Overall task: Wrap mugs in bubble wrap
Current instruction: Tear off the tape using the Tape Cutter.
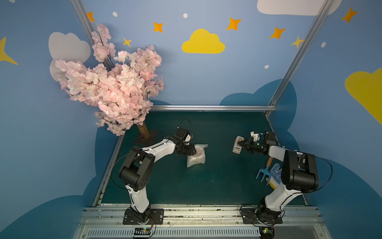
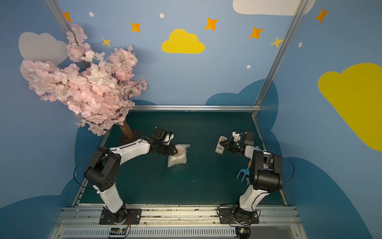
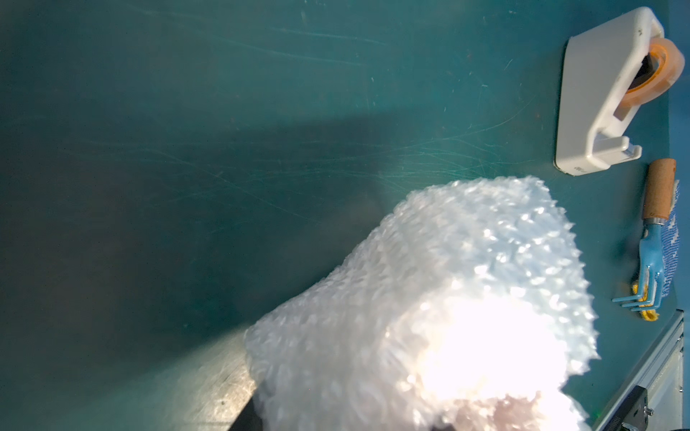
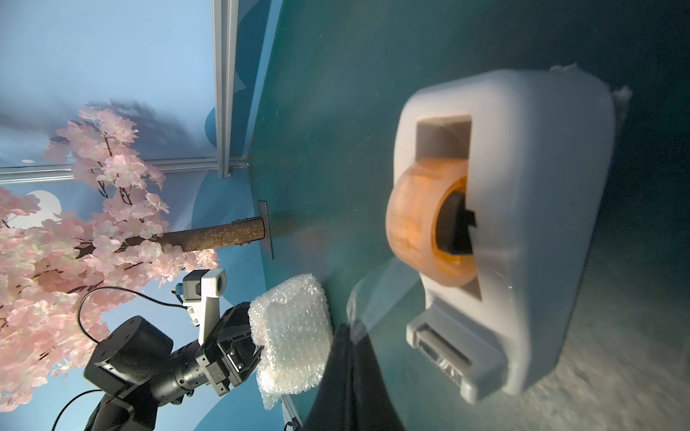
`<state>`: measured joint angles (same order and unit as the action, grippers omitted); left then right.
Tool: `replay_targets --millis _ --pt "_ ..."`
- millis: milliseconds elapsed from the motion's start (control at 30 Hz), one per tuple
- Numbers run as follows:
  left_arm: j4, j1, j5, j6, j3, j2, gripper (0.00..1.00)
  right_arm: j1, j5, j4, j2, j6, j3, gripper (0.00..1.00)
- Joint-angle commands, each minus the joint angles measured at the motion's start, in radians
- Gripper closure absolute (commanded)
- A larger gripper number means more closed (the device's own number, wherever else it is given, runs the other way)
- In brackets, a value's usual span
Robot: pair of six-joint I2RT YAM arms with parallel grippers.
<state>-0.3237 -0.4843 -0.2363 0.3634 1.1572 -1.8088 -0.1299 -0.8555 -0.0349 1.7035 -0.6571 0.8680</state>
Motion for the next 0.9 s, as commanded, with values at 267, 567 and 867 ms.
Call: replay_targets --millis 267,567,867 --pt "-0.035 -0.001 0.009 -0.008 -0.037 -0.011 0.51 0.049 0.034 0.212 -0.133 0.1 -0.096 1.0" --pt "-0.028 -0.001 0.01 -0.003 -0.046 -0.007 0.51 0.091 0.077 0.278 -0.189 0.128 -0.132 1.0" --pt "-0.029 -0.001 0.01 -0.003 -0.045 -0.007 0.51 0.111 0.157 0.335 -0.178 0.159 -0.139 1.0"
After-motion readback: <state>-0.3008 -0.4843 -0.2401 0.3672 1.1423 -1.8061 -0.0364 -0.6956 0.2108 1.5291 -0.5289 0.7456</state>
